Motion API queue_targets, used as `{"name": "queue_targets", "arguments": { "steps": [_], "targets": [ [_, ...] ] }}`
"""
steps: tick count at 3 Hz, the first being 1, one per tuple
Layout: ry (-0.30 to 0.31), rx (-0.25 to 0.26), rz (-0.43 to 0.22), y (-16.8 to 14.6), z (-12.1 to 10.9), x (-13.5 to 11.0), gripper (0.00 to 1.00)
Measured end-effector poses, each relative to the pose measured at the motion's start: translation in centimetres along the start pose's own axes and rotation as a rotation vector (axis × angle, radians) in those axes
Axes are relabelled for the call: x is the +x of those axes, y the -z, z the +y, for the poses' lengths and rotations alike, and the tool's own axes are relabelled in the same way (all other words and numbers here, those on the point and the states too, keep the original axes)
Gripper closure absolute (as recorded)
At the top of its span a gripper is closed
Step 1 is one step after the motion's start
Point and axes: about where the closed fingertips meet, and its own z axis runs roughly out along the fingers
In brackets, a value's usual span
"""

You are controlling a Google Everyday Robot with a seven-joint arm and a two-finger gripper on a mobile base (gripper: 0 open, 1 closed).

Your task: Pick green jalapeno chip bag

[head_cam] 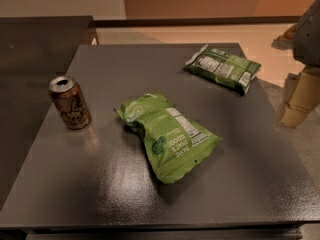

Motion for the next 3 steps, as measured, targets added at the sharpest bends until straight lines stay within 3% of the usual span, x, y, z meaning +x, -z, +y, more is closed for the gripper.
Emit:
{"name": "queue_targets", "arguments": {
  "steps": [2, 3],
  "targets": [
    [-0.016, -0.001, -0.004, -0.8, -1.0, -0.4, 0.0],
    [-0.066, 0.01, -0.031, -2.5, -3.4, -0.5, 0.0]
  ]
}}
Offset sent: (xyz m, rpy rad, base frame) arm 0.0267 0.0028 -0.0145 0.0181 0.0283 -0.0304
